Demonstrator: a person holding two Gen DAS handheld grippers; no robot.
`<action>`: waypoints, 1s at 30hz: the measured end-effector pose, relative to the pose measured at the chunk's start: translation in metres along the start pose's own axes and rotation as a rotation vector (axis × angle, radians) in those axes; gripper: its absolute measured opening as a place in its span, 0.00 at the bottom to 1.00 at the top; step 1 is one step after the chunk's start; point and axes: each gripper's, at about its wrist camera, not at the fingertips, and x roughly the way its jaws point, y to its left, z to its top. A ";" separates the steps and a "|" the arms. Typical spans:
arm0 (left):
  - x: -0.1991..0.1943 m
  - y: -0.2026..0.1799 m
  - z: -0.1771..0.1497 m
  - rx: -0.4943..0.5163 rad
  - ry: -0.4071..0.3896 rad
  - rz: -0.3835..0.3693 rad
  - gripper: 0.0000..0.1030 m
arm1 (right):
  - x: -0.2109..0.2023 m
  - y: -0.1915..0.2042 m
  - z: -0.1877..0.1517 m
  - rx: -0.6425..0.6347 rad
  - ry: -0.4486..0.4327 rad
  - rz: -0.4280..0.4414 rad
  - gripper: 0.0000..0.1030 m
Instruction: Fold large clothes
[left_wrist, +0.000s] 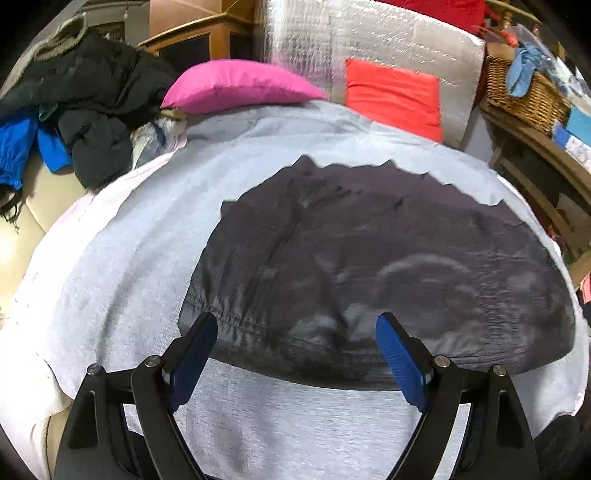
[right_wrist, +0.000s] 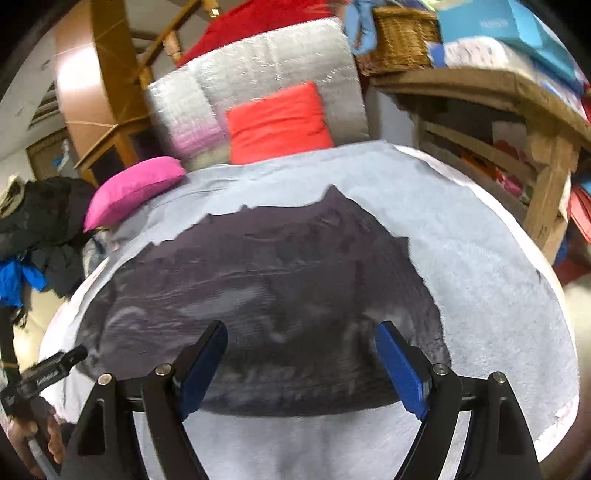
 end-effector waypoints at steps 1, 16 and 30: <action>-0.003 -0.002 0.000 0.002 -0.005 -0.007 0.86 | -0.004 0.007 -0.001 -0.011 0.001 0.004 0.83; -0.047 -0.030 0.000 0.048 -0.060 -0.016 0.86 | -0.035 0.053 -0.027 -0.096 0.031 -0.016 0.83; -0.058 -0.046 0.004 0.077 -0.074 -0.023 0.95 | -0.035 0.061 -0.026 -0.144 0.018 -0.070 0.83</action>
